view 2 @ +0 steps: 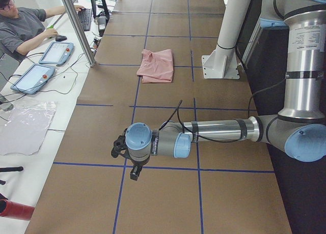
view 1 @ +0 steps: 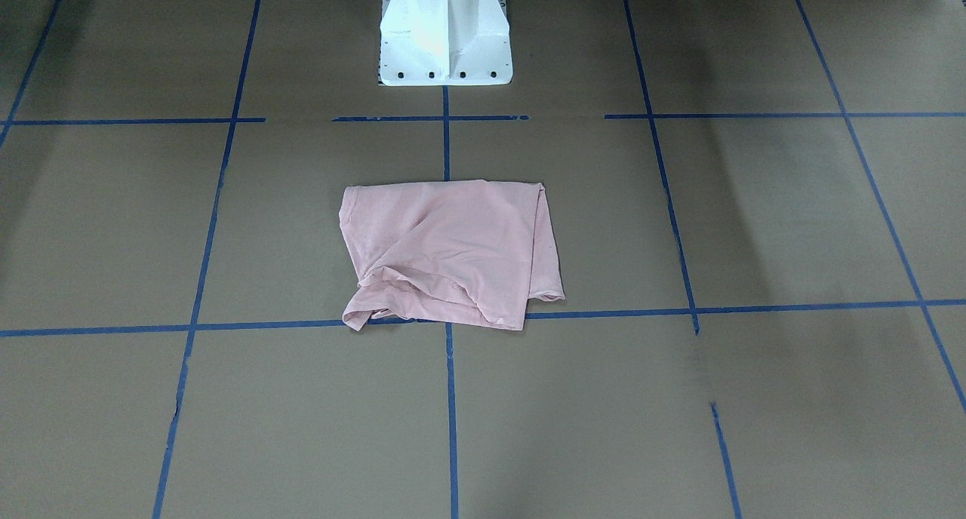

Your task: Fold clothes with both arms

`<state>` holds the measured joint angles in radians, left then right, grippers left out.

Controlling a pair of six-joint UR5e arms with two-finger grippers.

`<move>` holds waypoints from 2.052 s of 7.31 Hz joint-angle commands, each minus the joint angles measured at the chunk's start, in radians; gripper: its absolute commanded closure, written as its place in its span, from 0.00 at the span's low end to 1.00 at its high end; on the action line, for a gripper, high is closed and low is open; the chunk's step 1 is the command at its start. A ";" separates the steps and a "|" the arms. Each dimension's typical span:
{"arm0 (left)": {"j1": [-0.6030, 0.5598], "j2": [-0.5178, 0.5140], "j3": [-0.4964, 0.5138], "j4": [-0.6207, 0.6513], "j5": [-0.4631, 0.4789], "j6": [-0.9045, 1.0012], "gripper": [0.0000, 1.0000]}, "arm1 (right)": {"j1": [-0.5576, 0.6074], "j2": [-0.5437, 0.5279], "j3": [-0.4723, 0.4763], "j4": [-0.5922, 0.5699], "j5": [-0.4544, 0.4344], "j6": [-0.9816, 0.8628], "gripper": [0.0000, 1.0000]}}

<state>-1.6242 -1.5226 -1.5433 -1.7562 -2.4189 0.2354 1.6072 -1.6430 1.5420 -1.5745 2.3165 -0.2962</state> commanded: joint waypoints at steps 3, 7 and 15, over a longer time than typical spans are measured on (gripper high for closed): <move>0.000 0.027 0.008 -0.016 0.021 -0.005 0.00 | 0.000 -0.004 0.032 0.013 0.001 0.176 0.00; 0.000 0.039 0.002 -0.023 0.035 -0.002 0.00 | 0.000 -0.009 0.044 0.017 -0.005 0.169 0.00; 0.000 0.041 0.000 -0.023 0.037 -0.004 0.00 | -0.001 -0.009 0.040 0.017 -0.003 0.169 0.00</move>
<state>-1.6245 -1.4818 -1.5444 -1.7794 -2.3823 0.2317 1.6063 -1.6521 1.5817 -1.5569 2.3132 -0.1273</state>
